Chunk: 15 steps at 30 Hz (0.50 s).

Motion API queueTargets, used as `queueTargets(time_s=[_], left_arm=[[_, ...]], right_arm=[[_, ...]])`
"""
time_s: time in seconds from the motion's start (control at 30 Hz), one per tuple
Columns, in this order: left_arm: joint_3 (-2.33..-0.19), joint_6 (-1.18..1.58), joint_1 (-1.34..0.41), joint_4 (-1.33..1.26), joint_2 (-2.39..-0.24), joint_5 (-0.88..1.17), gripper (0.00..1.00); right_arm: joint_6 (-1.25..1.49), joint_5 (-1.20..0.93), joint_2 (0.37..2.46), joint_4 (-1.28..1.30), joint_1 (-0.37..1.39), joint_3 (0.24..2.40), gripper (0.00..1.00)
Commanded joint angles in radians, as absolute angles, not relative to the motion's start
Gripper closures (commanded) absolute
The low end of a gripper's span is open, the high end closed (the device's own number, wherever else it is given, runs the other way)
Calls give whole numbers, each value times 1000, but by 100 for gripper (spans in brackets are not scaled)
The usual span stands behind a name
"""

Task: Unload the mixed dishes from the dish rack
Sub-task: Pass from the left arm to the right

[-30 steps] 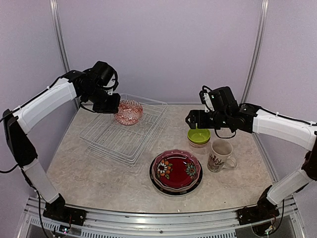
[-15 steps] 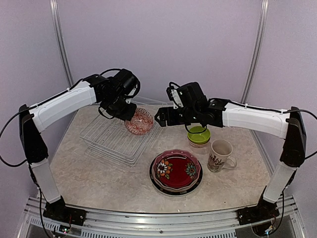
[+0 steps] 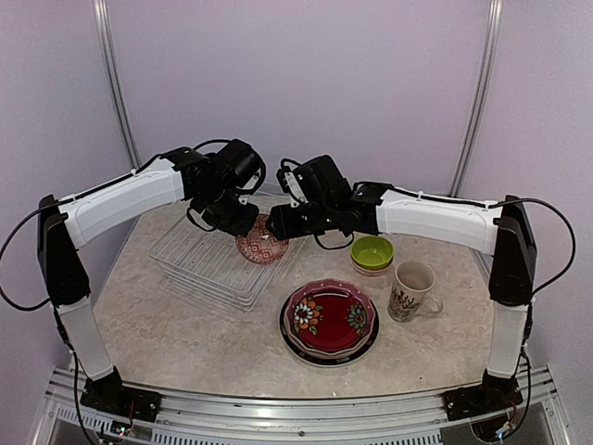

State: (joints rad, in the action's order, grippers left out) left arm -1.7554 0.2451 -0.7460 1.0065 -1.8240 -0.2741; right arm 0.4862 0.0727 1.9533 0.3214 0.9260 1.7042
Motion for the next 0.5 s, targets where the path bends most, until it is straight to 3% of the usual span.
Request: queueTargets(time_s=[0.0,0.17,0.47], left_arm=[[-1740,255,-759,971,-1774,-257,100],[-1724,253,-760,966,-1748,-261,100],[-1710,257,-760,948,-1713,-235,100]], right_arm=[[476,84,2008,381,939,1756,52],[480,107,2024,395,943,1758,55],[480,112,2029,386,943,1767,70]])
